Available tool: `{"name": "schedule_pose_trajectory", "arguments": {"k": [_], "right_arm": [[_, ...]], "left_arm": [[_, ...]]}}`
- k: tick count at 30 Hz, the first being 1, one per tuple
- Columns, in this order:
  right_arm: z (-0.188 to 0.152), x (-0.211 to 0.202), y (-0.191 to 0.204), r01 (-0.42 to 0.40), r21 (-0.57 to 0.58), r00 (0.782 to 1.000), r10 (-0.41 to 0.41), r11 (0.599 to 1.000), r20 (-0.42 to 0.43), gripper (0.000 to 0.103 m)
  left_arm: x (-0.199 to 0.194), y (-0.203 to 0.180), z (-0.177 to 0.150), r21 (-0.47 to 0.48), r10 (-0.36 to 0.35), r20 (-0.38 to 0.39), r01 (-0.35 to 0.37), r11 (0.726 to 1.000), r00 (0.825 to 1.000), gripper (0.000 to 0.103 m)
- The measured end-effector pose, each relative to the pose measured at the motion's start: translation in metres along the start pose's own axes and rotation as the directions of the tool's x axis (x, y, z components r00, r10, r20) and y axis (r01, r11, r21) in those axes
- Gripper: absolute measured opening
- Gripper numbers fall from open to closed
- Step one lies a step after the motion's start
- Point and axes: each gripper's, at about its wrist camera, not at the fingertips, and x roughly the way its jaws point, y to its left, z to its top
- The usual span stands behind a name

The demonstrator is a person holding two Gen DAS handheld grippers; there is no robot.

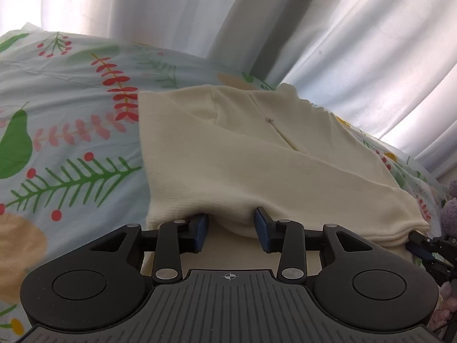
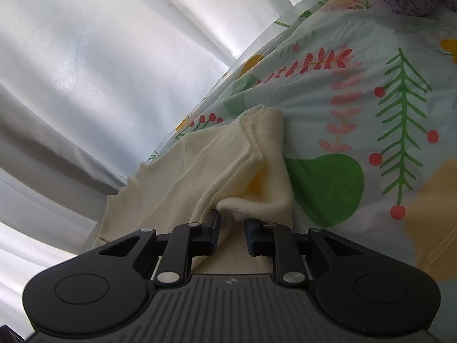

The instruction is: Fold small clothes

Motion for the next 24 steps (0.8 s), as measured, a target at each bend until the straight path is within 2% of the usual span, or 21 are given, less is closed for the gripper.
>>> {"name": "schedule_pose_trajectory", "arguments": {"k": [3,5,8,10,12,14,15,17,18,21,24], "right_arm": [[-0.005,-0.015,0.007,-0.002,-0.072,1.000,0.000,0.997,-0.024,0.021],[-0.007,-0.027,0.015,-0.030,-0.151,0.999,0.024,0.988,-0.037,0.023],[-0.010,-0.036,0.038,-0.041,-0.303,0.999,0.035,0.952,-0.024,0.023],[-0.015,-0.034,0.060,-0.010,-0.423,0.999,0.023,0.906,0.025,0.023],[-0.019,-0.025,0.078,0.019,-0.500,0.998,0.013,0.866,0.061,0.023],[-0.023,-0.010,0.086,0.040,-0.551,0.997,0.002,0.834,0.074,0.023],[-0.025,0.001,0.089,0.066,-0.581,0.997,-0.033,0.811,0.067,0.023],[-0.032,0.020,0.086,0.129,-0.634,0.991,-0.118,0.763,0.060,0.020],[-0.037,0.026,0.081,0.153,-0.660,0.988,-0.131,0.736,0.082,0.019],[-0.047,0.026,0.077,0.176,-0.728,0.984,-0.108,0.663,0.140,0.019],[-0.048,0.033,0.081,0.210,-0.748,0.978,-0.122,0.630,0.171,0.019]], "left_arm": [[-0.010,-0.001,0.001,0.010,-0.005,-0.055,0.006,1.000,0.998,0.040],[-0.025,-0.009,0.001,0.028,-0.054,-0.070,0.056,0.998,0.996,0.041],[-0.043,-0.032,0.004,0.095,-0.155,-0.019,0.156,0.983,0.988,0.057],[-0.041,-0.047,0.008,0.151,-0.166,0.019,0.161,0.975,0.986,0.063],[-0.025,-0.057,0.010,0.187,-0.101,0.041,0.092,0.978,0.994,0.062],[-0.003,-0.061,0.010,0.196,0.009,0.012,-0.012,0.980,1.000,0.058],[0.007,-0.061,0.010,0.195,0.035,-0.007,-0.033,0.980,0.999,0.057],[0.018,-0.057,0.008,0.179,0.046,-0.027,-0.040,0.983,0.999,0.056],[0.020,-0.056,0.006,0.185,0.049,-0.018,-0.045,0.982,0.999,0.057],[0.024,-0.063,0.000,0.261,0.095,0.016,-0.096,0.961,0.995,0.057],[0.027,-0.070,-0.005,0.324,0.131,0.057,-0.142,0.935,0.990,0.057]]}}
